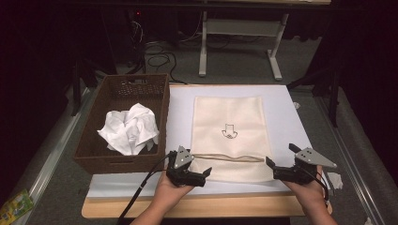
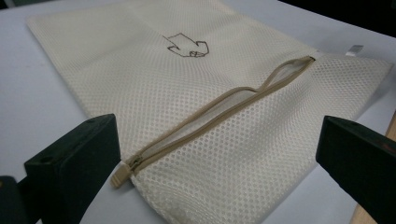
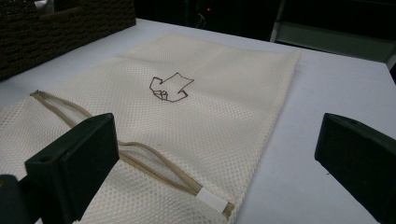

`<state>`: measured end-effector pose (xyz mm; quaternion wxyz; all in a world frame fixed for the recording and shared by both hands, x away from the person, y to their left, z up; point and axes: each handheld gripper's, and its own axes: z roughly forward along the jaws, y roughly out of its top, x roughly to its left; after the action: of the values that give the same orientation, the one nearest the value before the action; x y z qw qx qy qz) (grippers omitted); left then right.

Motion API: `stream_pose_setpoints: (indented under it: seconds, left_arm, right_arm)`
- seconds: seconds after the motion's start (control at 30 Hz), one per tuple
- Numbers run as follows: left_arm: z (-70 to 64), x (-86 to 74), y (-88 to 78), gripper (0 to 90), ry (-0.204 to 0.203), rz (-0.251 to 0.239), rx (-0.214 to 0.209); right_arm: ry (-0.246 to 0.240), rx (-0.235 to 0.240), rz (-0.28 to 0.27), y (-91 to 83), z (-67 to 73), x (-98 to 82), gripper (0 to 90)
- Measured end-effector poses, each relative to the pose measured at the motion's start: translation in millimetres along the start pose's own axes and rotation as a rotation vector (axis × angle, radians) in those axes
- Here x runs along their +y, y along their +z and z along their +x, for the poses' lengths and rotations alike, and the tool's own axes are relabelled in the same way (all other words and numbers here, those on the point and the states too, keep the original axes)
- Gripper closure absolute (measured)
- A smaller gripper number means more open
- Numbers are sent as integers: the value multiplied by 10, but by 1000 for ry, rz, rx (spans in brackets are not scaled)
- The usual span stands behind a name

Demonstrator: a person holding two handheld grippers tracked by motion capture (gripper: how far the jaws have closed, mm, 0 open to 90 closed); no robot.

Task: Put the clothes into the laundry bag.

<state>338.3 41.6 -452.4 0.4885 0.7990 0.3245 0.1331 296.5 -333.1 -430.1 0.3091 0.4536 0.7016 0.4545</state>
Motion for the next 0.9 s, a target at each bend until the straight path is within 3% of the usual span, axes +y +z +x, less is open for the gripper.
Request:
stream_pose_setpoints:
  seconds: [0.07,0.13,0.27,0.37,0.5,0.57,0.6,0.63,0.67,0.73,0.77,0.83,0.9]
  left_arm:
    - [11,3,27,5,-19,24,-14]
    - [11,7,18,5,-4,38,-15]
    - [8,1,-62,6,10,12,-35]
    - [19,-29,-67,5,-21,27,-40]
    - [25,-98,-8,5,-32,39,-32]
    - [37,-109,40,8,-43,112,-27]
    - [31,-129,103,8,-8,186,14]
    - [31,-129,103,8,-8,186,14]
    - [42,-149,138,8,-5,223,30]
    - [59,-178,173,19,-35,242,0]
    - [58,-192,178,48,-28,245,1]
    - [61,-217,180,192,-17,250,7]
    - [51,-250,151,280,-8,227,45]
  right_arm:
    - [1,-3,1,-5,-9,-9,4]
    - [0,-3,2,-6,-12,-13,5]
    - [-6,1,17,13,-22,-41,7]
    - [-3,5,22,17,-20,-51,9]
    - [4,2,45,41,-16,-90,12]
    - [6,4,62,56,-10,-116,14]
    - [14,2,85,62,4,-137,15]
    - [14,2,85,62,4,-137,15]
    - [5,1,89,64,3,-141,15]
    - [1,-5,91,58,14,-142,16]
    - [1,-5,88,59,14,-141,17]
    - [4,-8,91,65,13,-138,17]
    - [6,-10,93,81,8,-138,18]
